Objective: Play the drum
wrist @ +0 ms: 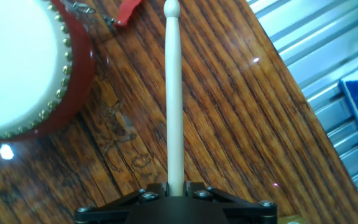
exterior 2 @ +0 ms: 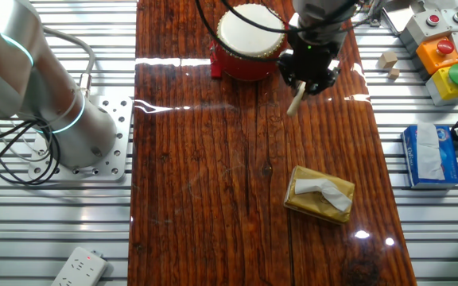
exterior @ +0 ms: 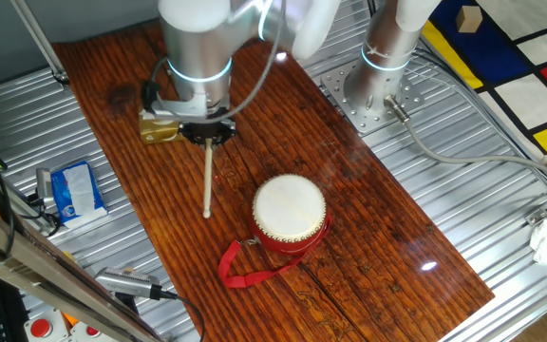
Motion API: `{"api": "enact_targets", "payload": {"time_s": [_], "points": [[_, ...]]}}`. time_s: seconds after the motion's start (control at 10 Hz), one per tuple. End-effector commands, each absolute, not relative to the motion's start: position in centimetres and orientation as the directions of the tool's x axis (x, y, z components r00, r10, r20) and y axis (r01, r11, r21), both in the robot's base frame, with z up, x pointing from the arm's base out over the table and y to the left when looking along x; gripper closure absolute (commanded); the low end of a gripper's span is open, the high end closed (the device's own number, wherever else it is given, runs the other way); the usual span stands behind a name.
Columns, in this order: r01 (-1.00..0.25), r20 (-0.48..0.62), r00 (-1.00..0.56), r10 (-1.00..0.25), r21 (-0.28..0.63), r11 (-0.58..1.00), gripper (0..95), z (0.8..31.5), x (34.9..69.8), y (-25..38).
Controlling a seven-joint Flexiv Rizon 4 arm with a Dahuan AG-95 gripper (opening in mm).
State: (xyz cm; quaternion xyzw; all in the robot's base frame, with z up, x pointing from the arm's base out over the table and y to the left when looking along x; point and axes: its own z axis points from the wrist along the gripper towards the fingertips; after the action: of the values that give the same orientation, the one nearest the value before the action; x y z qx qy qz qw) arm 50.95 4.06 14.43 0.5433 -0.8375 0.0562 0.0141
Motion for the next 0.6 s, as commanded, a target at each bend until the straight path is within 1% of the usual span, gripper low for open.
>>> {"api": "enact_targets", "payload": {"time_s": [0.1,0.6], "points": [[-0.934,0.102,-0.354,-0.93,-0.084,0.347,95.0,14.48,50.98,3.97],[-0.929,0.099,-0.367,-0.925,-0.085,0.36,95.0,14.48,50.98,3.97]]}}
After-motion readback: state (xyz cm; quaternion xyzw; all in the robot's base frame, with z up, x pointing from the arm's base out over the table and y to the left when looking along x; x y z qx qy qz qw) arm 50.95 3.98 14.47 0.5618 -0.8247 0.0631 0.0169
